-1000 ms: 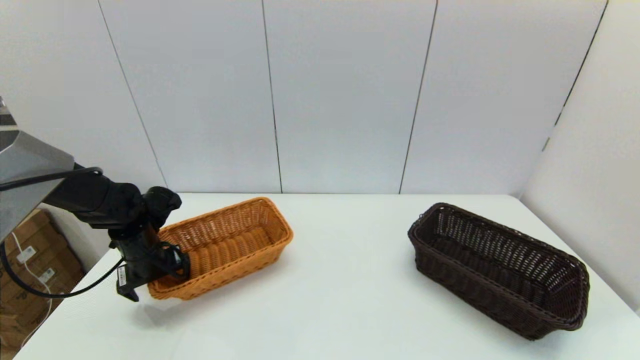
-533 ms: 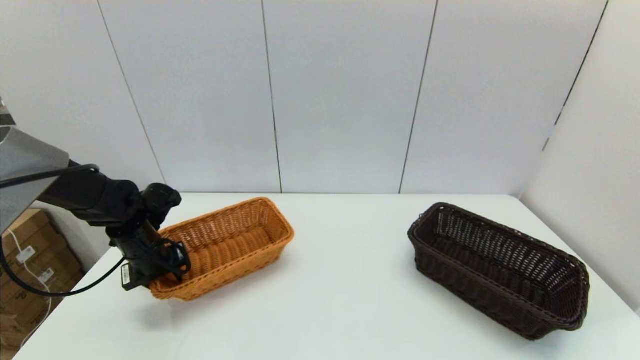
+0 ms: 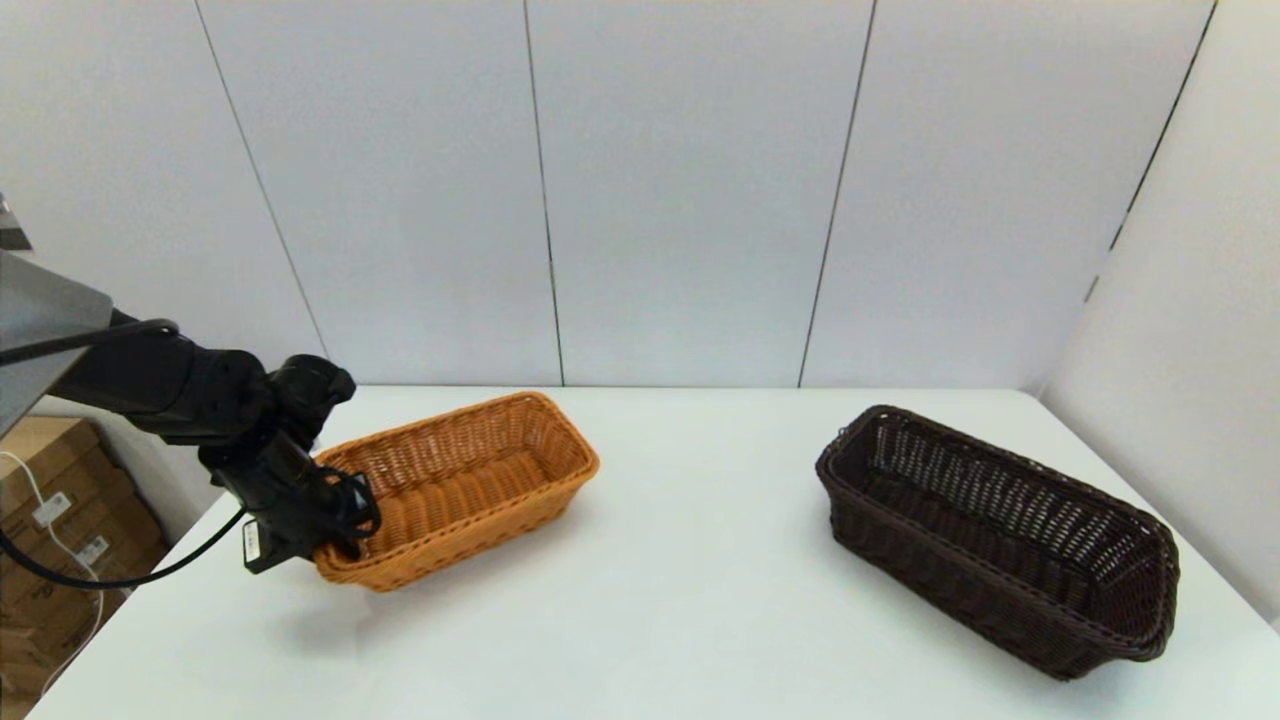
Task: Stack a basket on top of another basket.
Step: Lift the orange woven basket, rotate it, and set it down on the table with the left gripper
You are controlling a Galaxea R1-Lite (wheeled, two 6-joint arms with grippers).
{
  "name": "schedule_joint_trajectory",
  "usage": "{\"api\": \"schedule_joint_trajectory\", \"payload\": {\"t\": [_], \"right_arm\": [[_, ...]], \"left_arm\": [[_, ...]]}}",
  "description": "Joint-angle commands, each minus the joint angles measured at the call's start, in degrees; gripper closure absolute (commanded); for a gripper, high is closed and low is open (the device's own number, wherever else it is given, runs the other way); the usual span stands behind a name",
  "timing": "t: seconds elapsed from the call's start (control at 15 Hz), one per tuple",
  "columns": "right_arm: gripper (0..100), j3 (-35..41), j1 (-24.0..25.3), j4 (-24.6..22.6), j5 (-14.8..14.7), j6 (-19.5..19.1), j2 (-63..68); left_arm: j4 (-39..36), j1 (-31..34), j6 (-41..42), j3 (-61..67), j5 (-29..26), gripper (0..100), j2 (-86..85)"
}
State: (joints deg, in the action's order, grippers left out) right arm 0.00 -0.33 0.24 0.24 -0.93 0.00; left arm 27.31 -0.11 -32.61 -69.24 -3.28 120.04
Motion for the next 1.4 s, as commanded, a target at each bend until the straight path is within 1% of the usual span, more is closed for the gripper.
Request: {"api": "schedule_joint_trajectory", "payload": {"t": [0.07, 0.33, 0.53, 0.67, 0.8, 1.0, 1.4], "right_arm": [[0, 0.1, 0.0, 0.0, 0.0, 0.0, 0.1], [0, 0.1, 0.0, 0.0, 0.0, 0.0, 0.1], [0, 0.1, 0.0, 0.0, 0.0, 0.0, 0.1], [0, 0.1, 0.0, 0.0, 0.0, 0.0, 0.1], [0, 0.1, 0.0, 0.0, 0.0, 0.0, 0.1], [0, 0.1, 0.0, 0.0, 0.0, 0.0, 0.1], [0, 0.1, 0.0, 0.0, 0.0, 0.0, 0.1]], "left_arm": [[0.0, -1.8, 5.4, 1.3, -6.8, 100, -4.3], [-1.3, -8.1, 7.6, 1.3, -7.4, 100, -4.6], [-3.9, -11.9, 8.4, 1.3, -12.2, 100, -4.4], [-5.9, -16.4, 6.6, 1.3, -12.7, 100, -3.4], [-6.8, -19.2, 3.6, 1.2, -12.5, 100, -1.7], [-7.0, -21.0, 2.4, 1.0, -12.5, 100, 0.0], [-7.5, -21.3, 1.3, 1.0, -12.4, 100, 1.7]]}}
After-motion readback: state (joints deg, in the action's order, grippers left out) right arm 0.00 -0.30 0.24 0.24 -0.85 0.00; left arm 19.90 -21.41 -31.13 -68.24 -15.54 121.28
